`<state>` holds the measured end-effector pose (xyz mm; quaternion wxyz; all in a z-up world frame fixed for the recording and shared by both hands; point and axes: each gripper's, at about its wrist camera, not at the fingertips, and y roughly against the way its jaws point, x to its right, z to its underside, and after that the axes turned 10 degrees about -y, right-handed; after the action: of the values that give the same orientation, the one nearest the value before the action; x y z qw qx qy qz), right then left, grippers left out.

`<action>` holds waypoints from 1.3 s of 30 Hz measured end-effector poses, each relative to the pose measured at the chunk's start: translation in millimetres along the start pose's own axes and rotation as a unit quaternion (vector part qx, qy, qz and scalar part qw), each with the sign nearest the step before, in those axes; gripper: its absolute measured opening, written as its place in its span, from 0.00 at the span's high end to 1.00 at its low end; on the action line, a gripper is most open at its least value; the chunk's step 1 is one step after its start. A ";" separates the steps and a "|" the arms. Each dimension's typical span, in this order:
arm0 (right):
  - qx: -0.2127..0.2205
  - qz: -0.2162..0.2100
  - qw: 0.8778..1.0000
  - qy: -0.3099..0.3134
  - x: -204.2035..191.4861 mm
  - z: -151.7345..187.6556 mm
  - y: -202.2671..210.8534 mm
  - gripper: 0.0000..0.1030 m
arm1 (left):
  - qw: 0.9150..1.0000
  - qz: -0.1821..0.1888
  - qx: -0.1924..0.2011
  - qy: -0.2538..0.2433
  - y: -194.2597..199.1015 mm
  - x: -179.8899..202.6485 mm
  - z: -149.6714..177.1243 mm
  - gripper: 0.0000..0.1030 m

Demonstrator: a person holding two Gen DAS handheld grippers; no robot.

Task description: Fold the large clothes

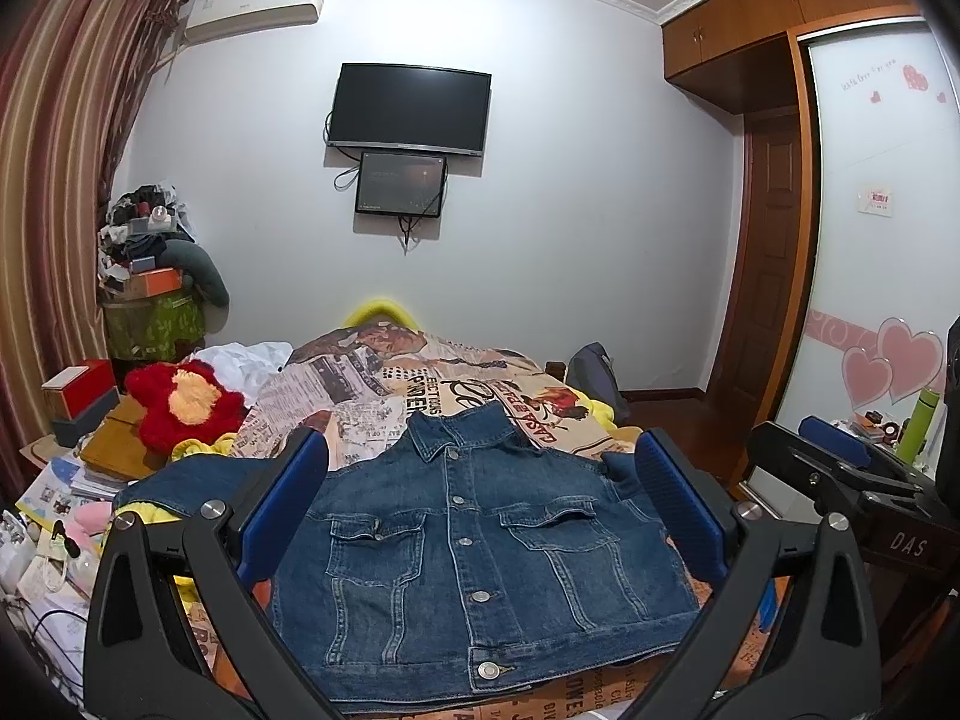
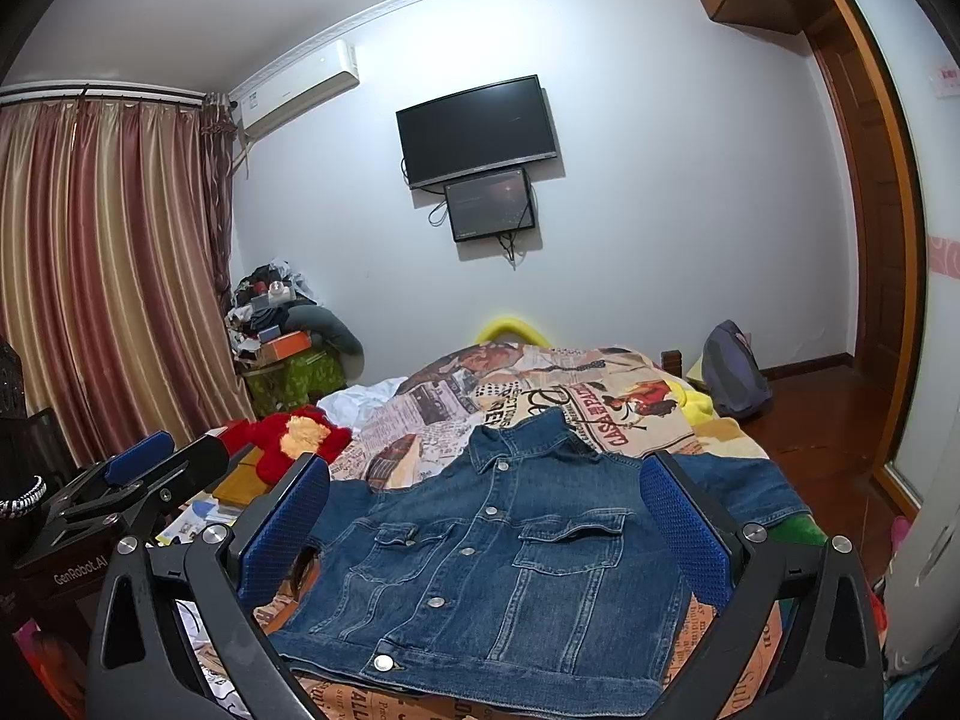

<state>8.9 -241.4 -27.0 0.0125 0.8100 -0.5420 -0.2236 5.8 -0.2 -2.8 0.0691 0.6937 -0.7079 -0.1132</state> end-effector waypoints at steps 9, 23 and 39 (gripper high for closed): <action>0.000 0.000 1.000 0.000 -0.1 0.0 -0.2 0.00 | 1.000 -0.002 -0.003 0.004 -1.0 -3.3 1.4 0.00; -0.005 0.004 1.000 0.000 -0.4 -1.9 -1.9 0.00 | 1.000 0.000 -0.008 0.011 -6.4 -8.0 3.7 0.00; -0.012 0.034 0.998 0.060 -11.8 -11.4 -74.5 0.00 | 0.998 -0.059 -0.019 -0.004 -61.7 -44.0 7.4 0.00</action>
<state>74.4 -202.8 -32.2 0.0622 0.8027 -0.5649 -0.1807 64.7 43.4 -23.2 0.0729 0.7321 -0.6640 -0.1333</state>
